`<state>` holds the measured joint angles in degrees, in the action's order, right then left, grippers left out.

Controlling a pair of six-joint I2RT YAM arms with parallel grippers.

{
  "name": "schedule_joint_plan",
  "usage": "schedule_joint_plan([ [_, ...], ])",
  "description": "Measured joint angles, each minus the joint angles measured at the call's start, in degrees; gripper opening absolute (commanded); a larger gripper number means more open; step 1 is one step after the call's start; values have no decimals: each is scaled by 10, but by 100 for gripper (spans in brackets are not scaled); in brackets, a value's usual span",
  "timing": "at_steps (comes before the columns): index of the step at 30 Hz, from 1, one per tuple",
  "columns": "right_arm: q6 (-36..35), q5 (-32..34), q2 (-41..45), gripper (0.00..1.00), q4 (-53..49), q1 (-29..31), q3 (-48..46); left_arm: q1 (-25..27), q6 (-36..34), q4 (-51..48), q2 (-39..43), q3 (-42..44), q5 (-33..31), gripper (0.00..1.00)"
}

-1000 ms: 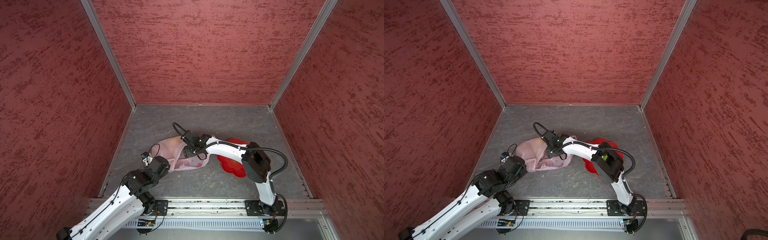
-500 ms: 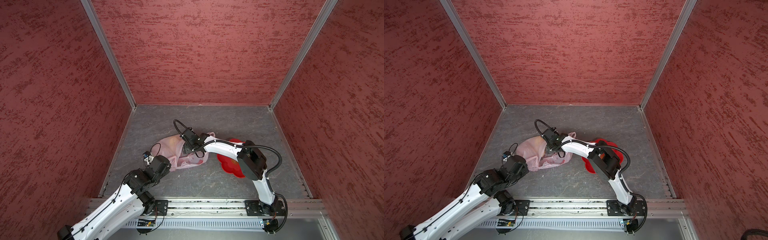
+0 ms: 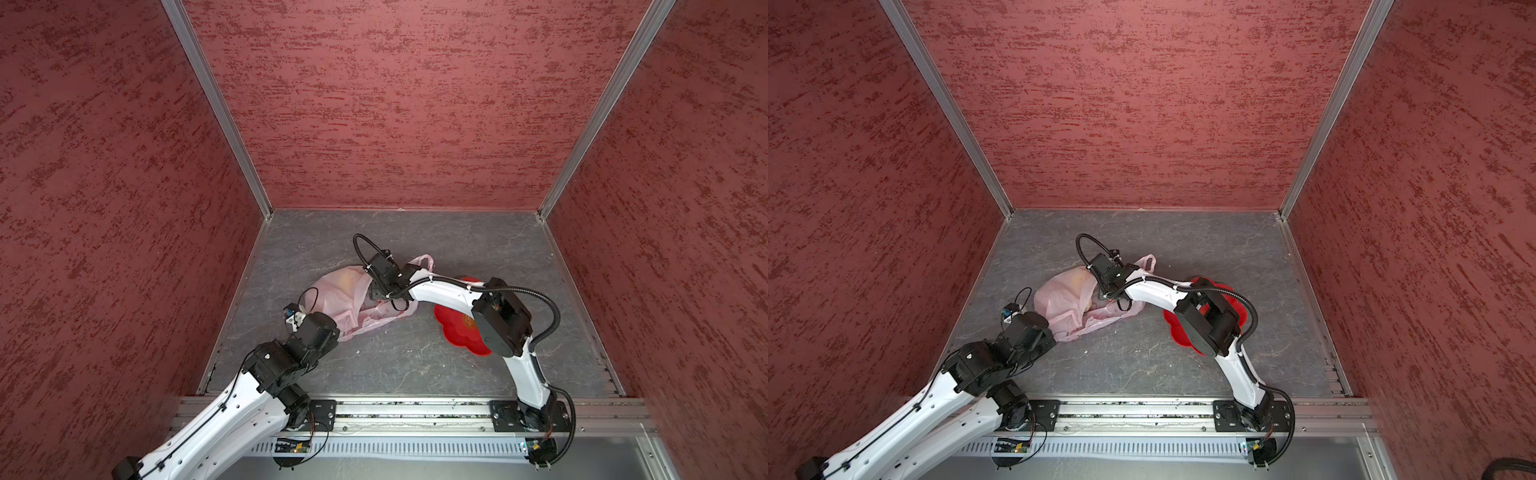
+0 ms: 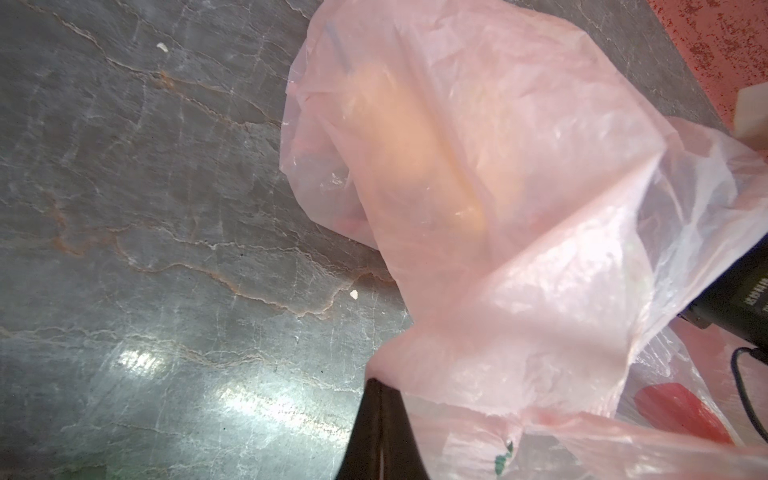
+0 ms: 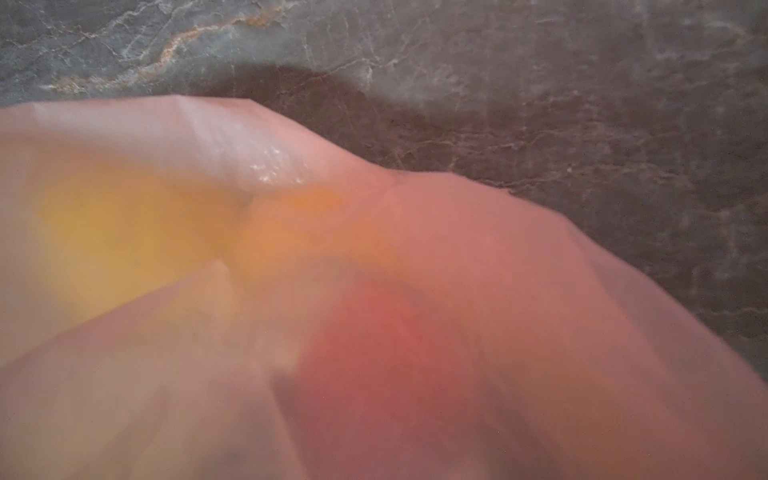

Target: Take the fake fruits out of the plastic bag

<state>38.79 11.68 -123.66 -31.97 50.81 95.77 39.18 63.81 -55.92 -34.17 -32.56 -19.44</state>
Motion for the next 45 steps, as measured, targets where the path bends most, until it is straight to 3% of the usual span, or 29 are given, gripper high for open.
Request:
schedule_joint_plan([
  [6, -15, -5, 6, 46, 14, 0, -12, 0, 0, 1, -11, 0, -2, 0],
  [10, -33, -18, 26, 42, 12, 2, -30, 0, -2, 7, -24, 0, -6, 0],
  [36, -116, -125, 215, 40, -63, 61, -64, -4, -42, 33, -52, -43, -31, 0],
  [45, -134, -130, 266, 40, -108, 61, -11, -4, -44, 44, -64, -43, -31, 0],
])
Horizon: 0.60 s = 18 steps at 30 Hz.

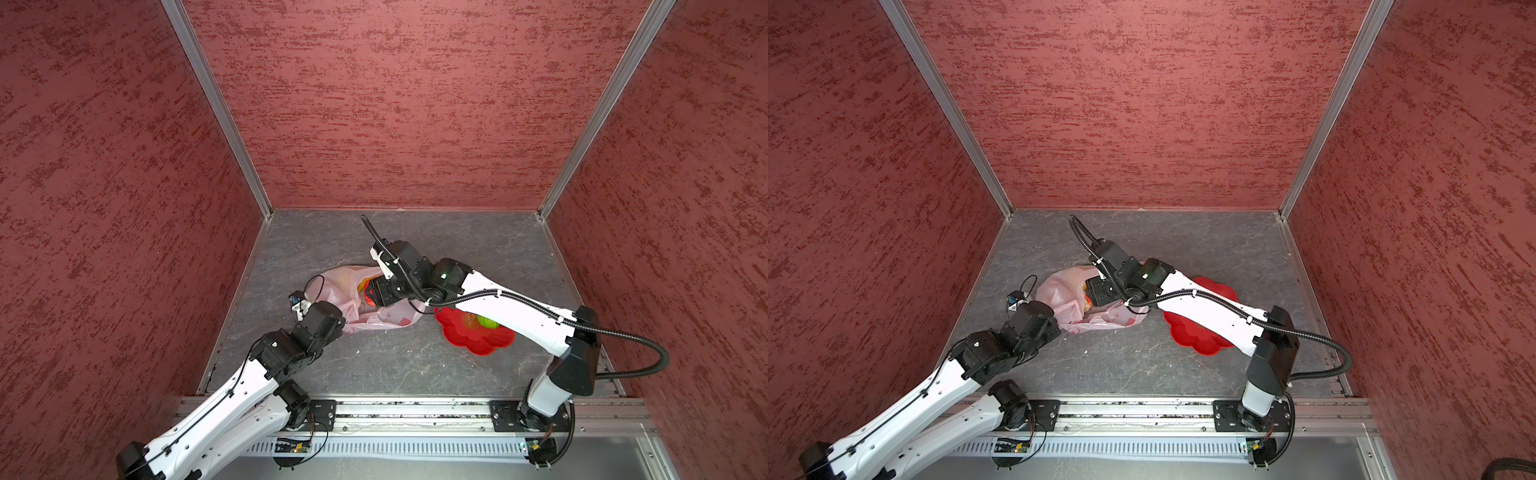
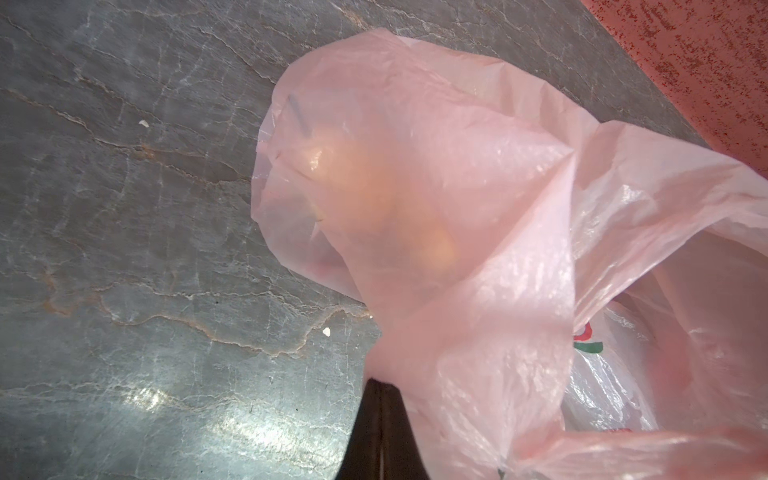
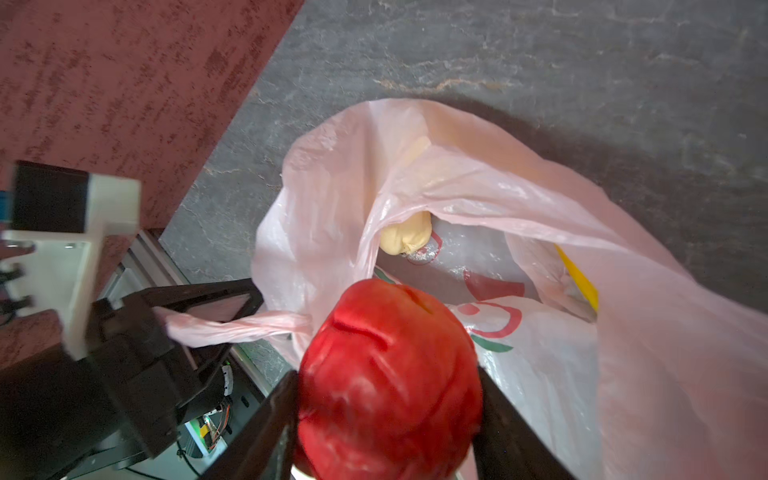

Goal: Take the fake fruits out of the plastic bag
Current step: 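Lift the red apple out of the bag with the right gripper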

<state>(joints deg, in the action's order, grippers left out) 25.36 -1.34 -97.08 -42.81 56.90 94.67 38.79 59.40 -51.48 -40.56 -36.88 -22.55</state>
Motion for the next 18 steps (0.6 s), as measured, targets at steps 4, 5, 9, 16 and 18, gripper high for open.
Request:
schedule_joint_plan([
  [4, -13, 3, 14, 39, -21, -2, 36, 0, -2, 1, 0, 0, 0, 0],
  [5, -17, 5, 18, 40, -27, -3, 45, 0, -2, 1, 0, 0, 0, 0],
  [9, -28, 19, 32, 39, -52, -14, 82, 0, -2, 1, 1, 0, 0, 0],
  [16, -51, 96, 75, 37, -101, -52, 126, 0, -1, 1, 4, 0, 0, 0],
  [18, -55, 122, 93, 37, -113, -69, 126, 0, -1, 1, 4, 0, 0, 0],
])
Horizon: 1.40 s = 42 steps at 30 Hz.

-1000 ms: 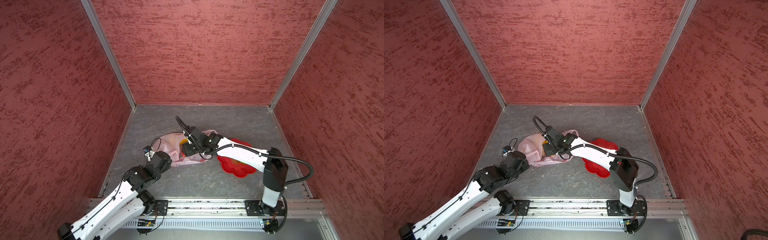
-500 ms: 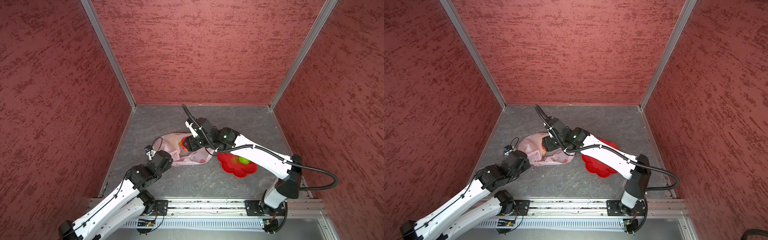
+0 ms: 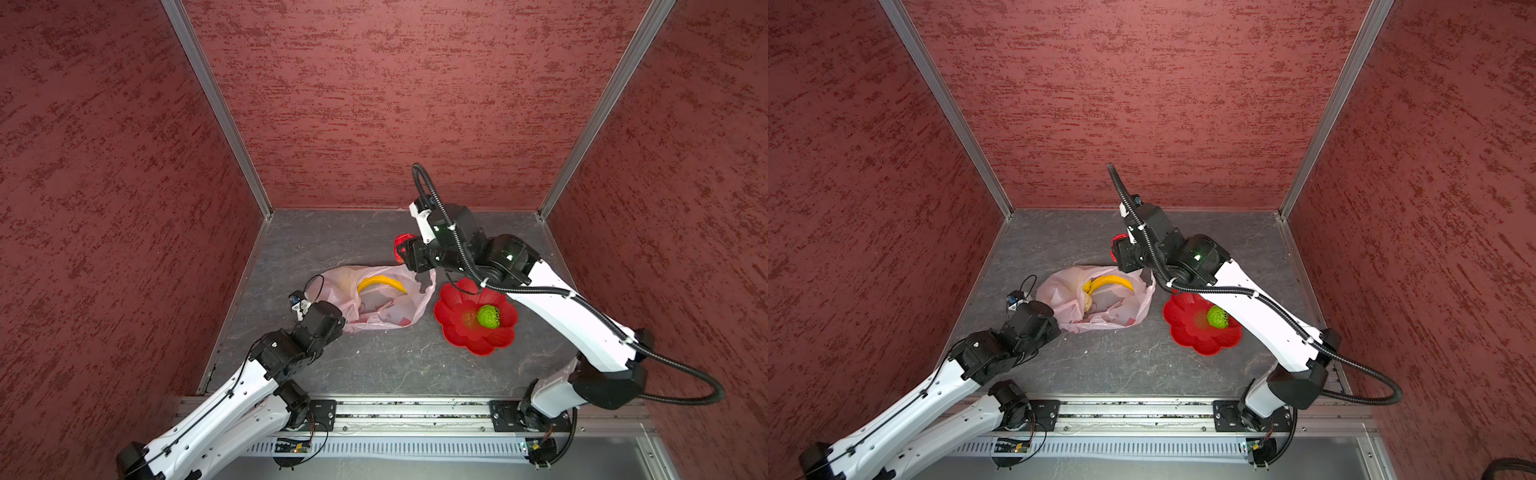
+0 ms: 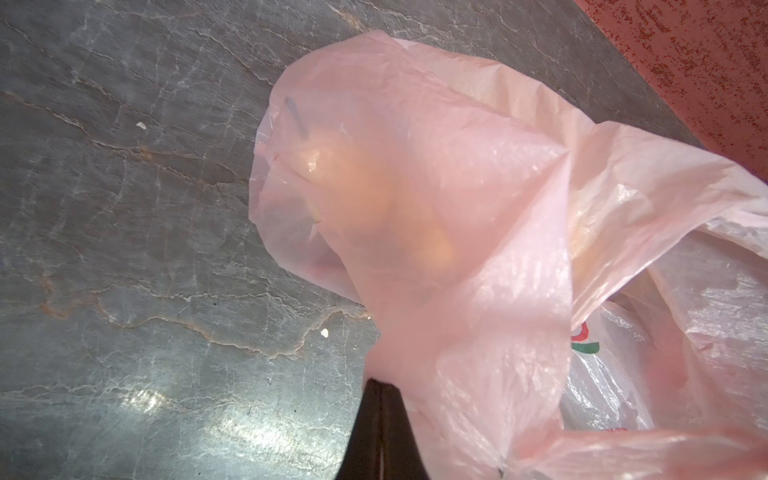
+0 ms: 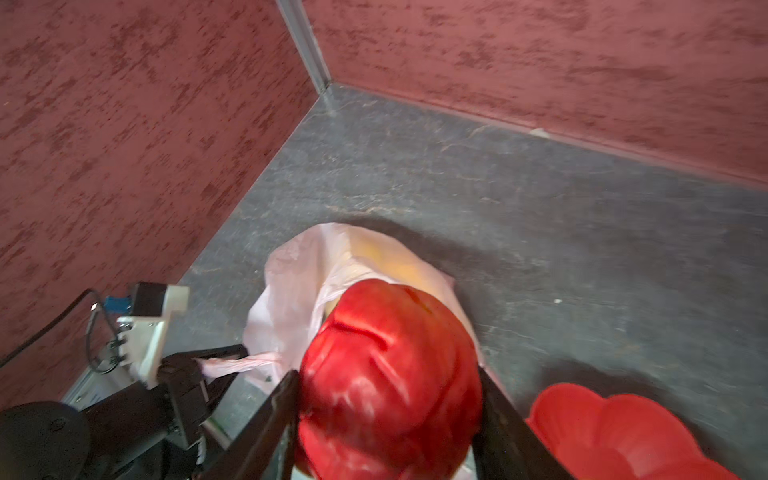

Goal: Take the fake fruits out of the plastic bag
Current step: 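Lift the red apple out of the bag with the right gripper, then lower the red apple onto the red plate beside the green fruit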

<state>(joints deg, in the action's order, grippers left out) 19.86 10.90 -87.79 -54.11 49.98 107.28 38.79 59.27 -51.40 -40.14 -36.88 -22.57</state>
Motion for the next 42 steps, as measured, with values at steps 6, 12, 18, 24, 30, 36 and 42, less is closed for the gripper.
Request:
schedule_joint_plan([
  [6, -6, 55, 76, 37, -4, -71, -56, 0, 0, 0, -3, 0, 0, 0],
  [12, -4, 57, 131, 36, 16, -169, -181, 0, 0, 0, -4, 0, 0, 0],
  [18, 9, 29, 126, 36, 55, -215, -321, 0, 0, 0, -3, 0, 0, 0],
  [24, 24, 7, 115, 35, 91, -221, -408, 0, 1, -2, -4, 0, 0, 0],
  [30, 41, -19, 103, 35, 129, -221, -473, 0, 3, -2, -4, 0, 0, 0],
  [36, 52, -38, 75, 36, 154, -221, -508, 0, 4, -2, -5, 0, 0, 0],
  [42, 55, -38, 67, 36, 162, -221, -518, 0, 4, -2, -6, 0, 0, 0],
])
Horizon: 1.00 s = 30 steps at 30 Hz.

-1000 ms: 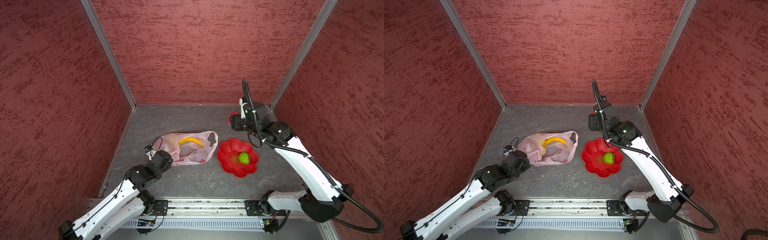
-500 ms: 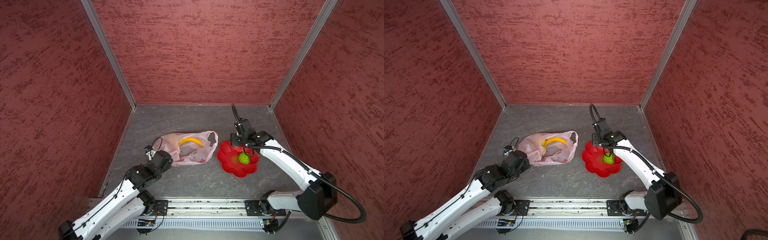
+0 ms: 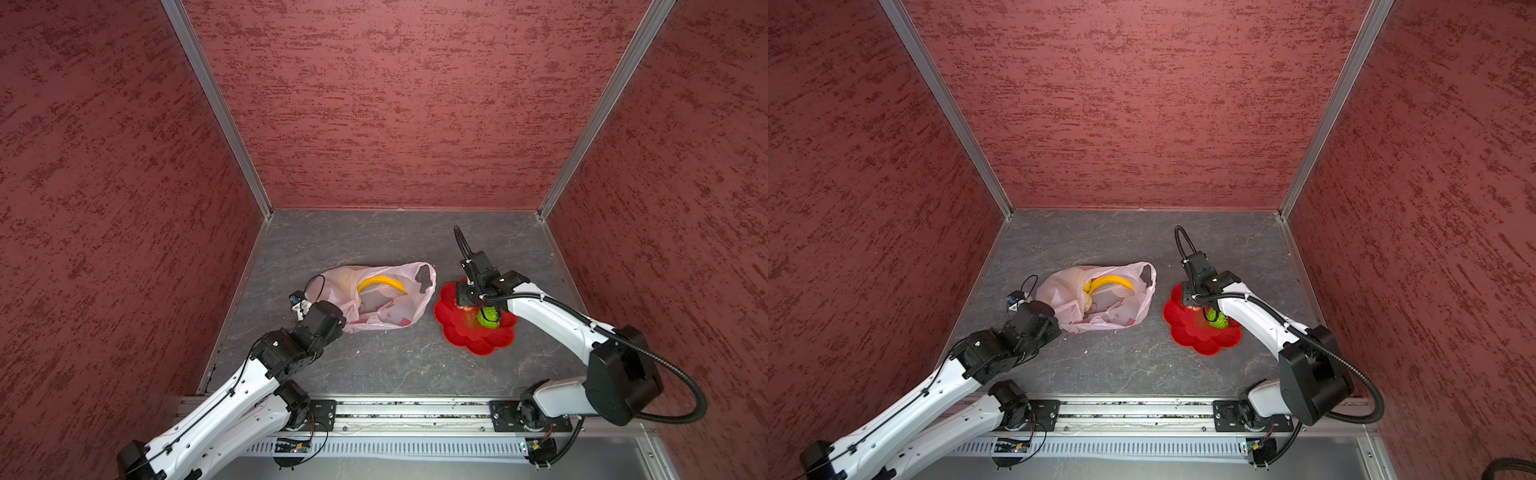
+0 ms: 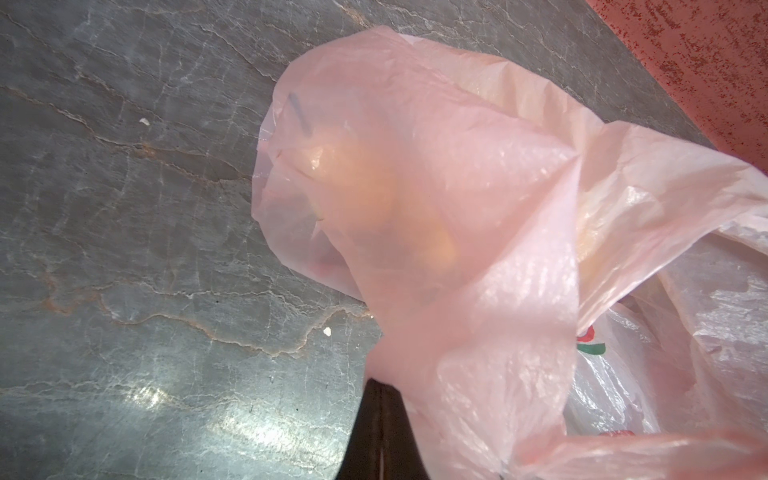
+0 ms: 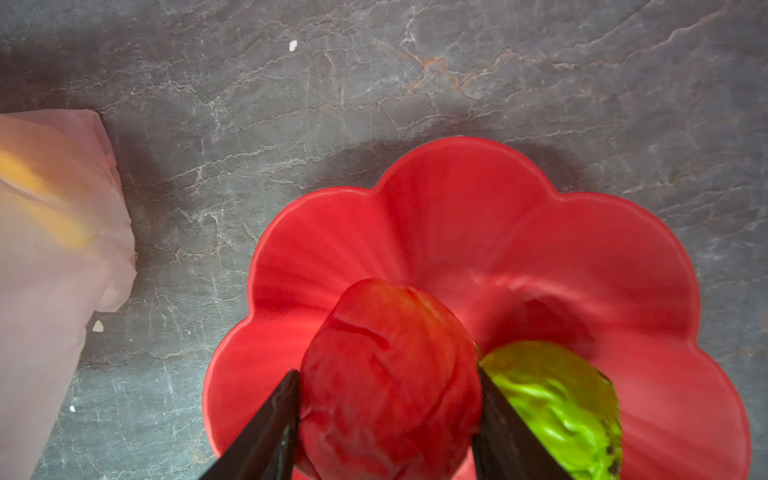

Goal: Take the fake fruits out of the plastic bag
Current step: 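Lower the red apple onto the red plate beside the green fruit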

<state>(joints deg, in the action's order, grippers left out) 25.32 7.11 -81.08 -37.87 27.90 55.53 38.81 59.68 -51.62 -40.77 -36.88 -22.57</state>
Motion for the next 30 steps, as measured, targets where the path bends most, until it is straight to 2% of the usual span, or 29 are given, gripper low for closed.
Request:
schedule_joint_plan([
  [24, -3, 26, -60, 41, 22, -12, -13, 0, 0, -3, 0, 0, 0, 0],
  [30, -5, 26, -74, 45, 27, -17, -13, 0, 0, -4, 0, 0, 0, 0],
])
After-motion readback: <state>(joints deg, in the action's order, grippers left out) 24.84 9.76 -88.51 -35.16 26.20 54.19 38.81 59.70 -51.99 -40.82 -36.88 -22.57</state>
